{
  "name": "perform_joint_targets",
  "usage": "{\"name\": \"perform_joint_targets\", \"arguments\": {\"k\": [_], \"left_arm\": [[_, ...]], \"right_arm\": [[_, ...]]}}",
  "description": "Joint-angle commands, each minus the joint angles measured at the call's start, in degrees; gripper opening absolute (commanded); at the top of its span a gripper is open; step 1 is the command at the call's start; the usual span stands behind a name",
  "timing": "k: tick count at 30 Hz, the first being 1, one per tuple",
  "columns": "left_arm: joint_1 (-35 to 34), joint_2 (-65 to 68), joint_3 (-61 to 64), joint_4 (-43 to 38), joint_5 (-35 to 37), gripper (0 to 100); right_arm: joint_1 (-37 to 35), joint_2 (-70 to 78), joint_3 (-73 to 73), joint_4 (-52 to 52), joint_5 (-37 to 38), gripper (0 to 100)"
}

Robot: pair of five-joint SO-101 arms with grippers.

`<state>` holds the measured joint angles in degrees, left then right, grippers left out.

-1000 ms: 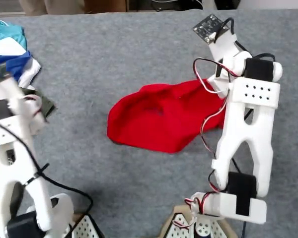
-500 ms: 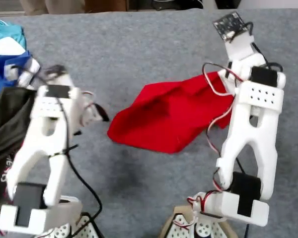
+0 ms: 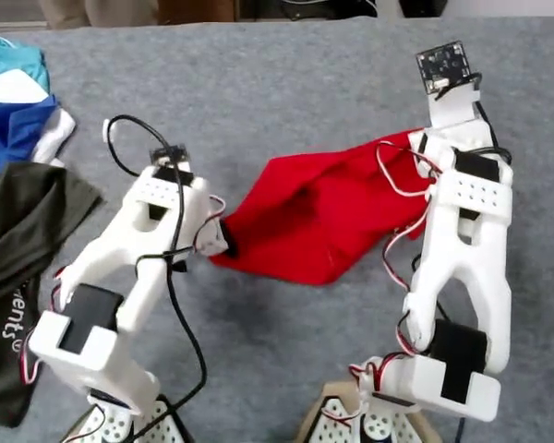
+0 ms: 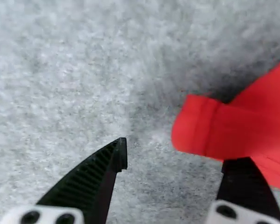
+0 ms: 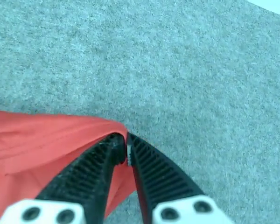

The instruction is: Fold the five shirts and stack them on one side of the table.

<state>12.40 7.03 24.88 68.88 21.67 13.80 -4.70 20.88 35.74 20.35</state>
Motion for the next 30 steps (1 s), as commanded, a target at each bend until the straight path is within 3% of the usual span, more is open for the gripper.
{"name": "perform_joint_targets", "arguments": {"k": [1, 8, 13, 17, 21, 28, 30], "left_arm": [[1.3, 0.4, -1.5, -3.0, 0.4, 33], [1.0, 0.5, -3.6, -10.5, -1.6, 23], [1.0, 0.7, -3.4, -13.5, -14.8, 23], [1.0, 0.7, -2.9, -14.9, -20.0, 23], [1.0, 1.1, -1.8, -17.7, -20.9, 23], [1.2, 4.4, -3.3, -18.9, -20.9, 1], [1.3, 4.7, -3.4, -18.6, -20.9, 2]], "right_arm": [[0.7, -3.4, 0.0, -1.5, -0.7, 0.5], [0.7, -3.3, 0.0, -1.5, -0.7, 0.5], [0.7, -2.8, 0.1, -1.6, -0.7, 0.5], [0.7, -0.8, 0.0, -2.8, -0.7, 0.5], [0.7, -0.4, 0.0, -3.2, -0.7, 0.5], [0.7, -0.1, 0.0, -3.2, -0.7, 0.5], [0.7, 0.0, 0.0, -3.2, -0.7, 0.5]]}}
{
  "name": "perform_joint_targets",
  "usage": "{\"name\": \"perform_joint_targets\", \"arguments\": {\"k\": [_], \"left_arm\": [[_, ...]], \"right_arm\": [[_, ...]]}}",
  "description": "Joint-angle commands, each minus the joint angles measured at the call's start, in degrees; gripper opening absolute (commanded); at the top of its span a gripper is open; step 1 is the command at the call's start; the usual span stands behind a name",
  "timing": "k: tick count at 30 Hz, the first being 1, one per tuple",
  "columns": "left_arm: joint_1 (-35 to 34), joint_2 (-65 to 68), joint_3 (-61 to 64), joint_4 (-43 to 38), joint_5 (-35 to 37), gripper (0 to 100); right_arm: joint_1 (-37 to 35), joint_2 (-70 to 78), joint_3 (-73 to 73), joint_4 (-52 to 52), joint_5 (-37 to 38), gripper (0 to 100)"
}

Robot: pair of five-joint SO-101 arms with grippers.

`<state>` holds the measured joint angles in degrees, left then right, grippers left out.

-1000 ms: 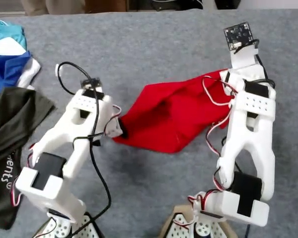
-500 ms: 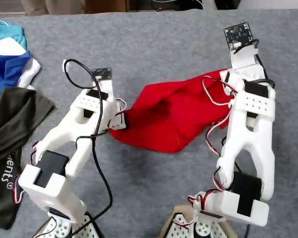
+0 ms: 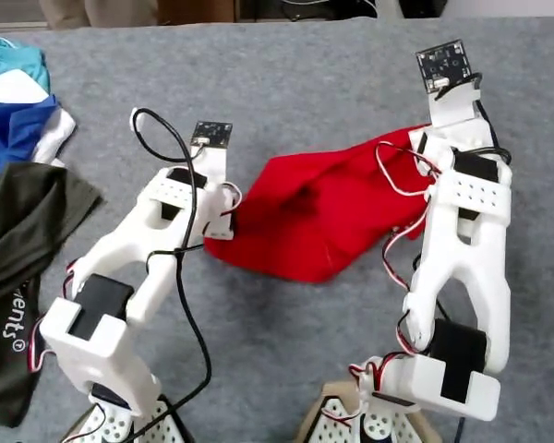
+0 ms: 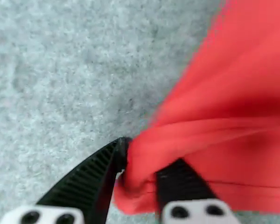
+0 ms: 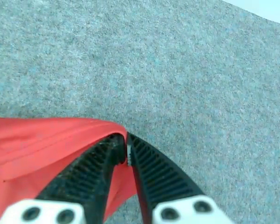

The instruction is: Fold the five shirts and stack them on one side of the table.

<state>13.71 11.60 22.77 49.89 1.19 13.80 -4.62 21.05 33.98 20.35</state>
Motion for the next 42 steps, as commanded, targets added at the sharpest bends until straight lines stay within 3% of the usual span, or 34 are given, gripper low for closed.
{"name": "perform_joint_targets", "arguments": {"k": [1, 4, 8, 14, 20, 25, 34, 42], "left_arm": [[0.0, 0.0, -1.3, 0.4, -0.4, 2], [0.0, -0.1, -3.2, 3.1, -0.4, 2], [-0.7, -0.1, -13.5, 14.3, -0.4, 2], [-2.3, -0.1, -40.0, 30.9, -0.7, 2], [-1.1, 0.1, -69.4, 47.1, -5.8, 2], [-0.3, -1.5, -83.6, 51.0, -6.7, 2], [2.5, -19.8, -82.9, 51.0, -6.8, 2], [4.4, -41.6, -64.1, 51.0, -6.8, 2]], "right_arm": [[0.7, -0.1, -0.2, -1.4, -0.7, 0.5], [0.7, -0.1, -0.3, -1.4, -0.7, 0.5], [0.7, -1.1, -0.8, 0.2, -0.5, 0.5], [-0.7, -7.5, -2.8, 2.9, -0.4, 0.5], [-4.8, -16.8, -9.0, 6.8, -0.4, 0.5], [-5.2, -24.0, -18.0, 13.1, -0.5, 0.5], [-4.8, -34.7, -34.2, 25.6, -0.4, 0.5], [-4.7, -40.0, -46.1, 33.0, -0.4, 0.5]]}}
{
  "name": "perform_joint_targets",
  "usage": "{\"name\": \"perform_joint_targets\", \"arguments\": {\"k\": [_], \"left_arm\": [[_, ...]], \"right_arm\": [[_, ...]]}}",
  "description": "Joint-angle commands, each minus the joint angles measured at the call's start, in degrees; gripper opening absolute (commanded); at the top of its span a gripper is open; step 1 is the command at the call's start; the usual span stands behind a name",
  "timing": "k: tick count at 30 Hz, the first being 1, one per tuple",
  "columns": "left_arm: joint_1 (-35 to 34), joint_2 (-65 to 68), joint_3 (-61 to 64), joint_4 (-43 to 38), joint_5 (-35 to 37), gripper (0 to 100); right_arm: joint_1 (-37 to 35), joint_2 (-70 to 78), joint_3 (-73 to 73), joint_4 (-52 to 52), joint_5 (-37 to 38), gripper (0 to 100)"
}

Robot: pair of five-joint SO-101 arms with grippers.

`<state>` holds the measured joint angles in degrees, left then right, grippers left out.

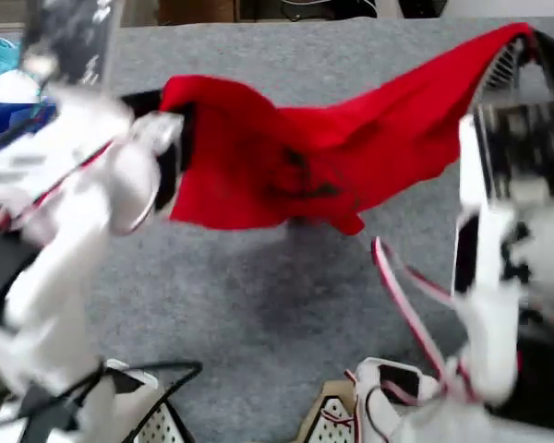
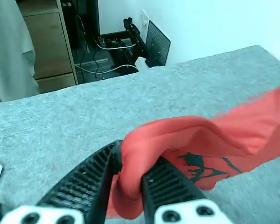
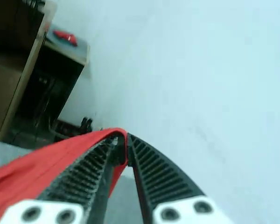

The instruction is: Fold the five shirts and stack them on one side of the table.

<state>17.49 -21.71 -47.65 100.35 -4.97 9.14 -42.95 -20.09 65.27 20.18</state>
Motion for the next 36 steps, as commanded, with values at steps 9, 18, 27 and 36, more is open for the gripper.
{"name": "perform_joint_targets", "arguments": {"k": [9, 18, 27, 36], "left_arm": [[5.3, -31.1, 30.9, 0.5, 5.6, 2], [6.8, -38.0, 46.7, 0.4, 7.9, 2], [6.3, -37.9, 58.6, -4.2, 5.5, 2], [6.2, -37.9, 72.7, -12.0, 5.4, 2]], "right_arm": [[2.5, -5.1, -15.9, 6.2, -0.3, 0.5], [1.0, -2.3, -12.4, 4.7, -0.7, 0.5], [-5.8, 3.8, 9.2, -2.9, -0.1, 0.5], [-7.2, 3.9, 21.5, -6.2, -0.1, 0.5]]}}
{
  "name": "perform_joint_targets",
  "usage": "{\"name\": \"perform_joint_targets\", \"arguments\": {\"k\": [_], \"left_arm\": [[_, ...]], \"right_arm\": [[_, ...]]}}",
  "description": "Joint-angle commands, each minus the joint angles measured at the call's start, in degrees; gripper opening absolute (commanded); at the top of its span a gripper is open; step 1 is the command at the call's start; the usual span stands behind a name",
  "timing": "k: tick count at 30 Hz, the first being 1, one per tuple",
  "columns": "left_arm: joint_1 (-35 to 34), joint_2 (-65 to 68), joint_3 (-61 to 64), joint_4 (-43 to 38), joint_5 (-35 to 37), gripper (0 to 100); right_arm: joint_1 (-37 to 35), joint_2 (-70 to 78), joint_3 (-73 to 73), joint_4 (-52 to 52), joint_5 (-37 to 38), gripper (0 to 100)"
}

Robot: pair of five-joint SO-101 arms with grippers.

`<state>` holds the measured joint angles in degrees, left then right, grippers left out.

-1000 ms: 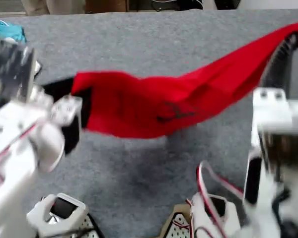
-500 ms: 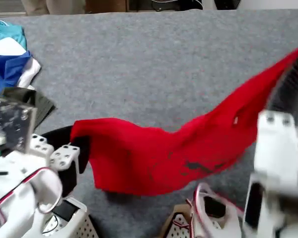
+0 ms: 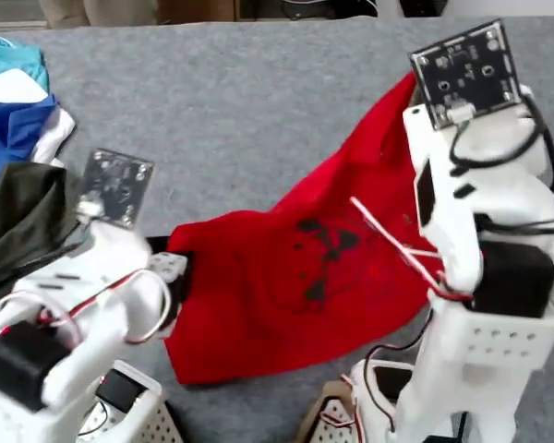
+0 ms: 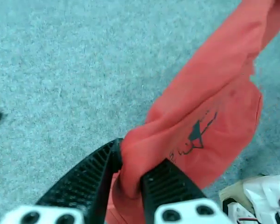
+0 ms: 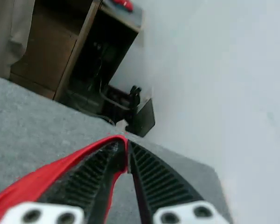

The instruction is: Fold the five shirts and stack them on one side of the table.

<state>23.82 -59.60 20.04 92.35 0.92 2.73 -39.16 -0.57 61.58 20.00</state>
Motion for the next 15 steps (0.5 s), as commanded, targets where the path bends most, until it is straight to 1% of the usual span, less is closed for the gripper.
{"name": "perform_joint_targets", "arguments": {"k": [1, 6, 11, 13, 15], "left_arm": [[-0.6, 0.0, 7.9, -6.1, -0.5, 2], [-9.8, 0.0, 22.4, -23.0, -0.5, 2], [-20.0, 0.0, 30.2, -42.0, -0.6, 2], [-22.4, 0.0, 32.4, -49.2, -0.6, 2], [-23.5, 0.0, 34.4, -55.6, -0.6, 2]], "right_arm": [[-0.7, 0.1, 3.2, -3.2, 0.1, 0.5], [-1.0, 0.2, 9.3, -6.4, 2.0, 0.5], [-1.6, 0.4, 15.3, -11.5, 3.0, 0.5], [-2.9, 0.5, 18.2, -14.9, 3.0, 0.5], [-3.8, 0.5, 21.6, -18.9, 2.9, 0.5]]}}
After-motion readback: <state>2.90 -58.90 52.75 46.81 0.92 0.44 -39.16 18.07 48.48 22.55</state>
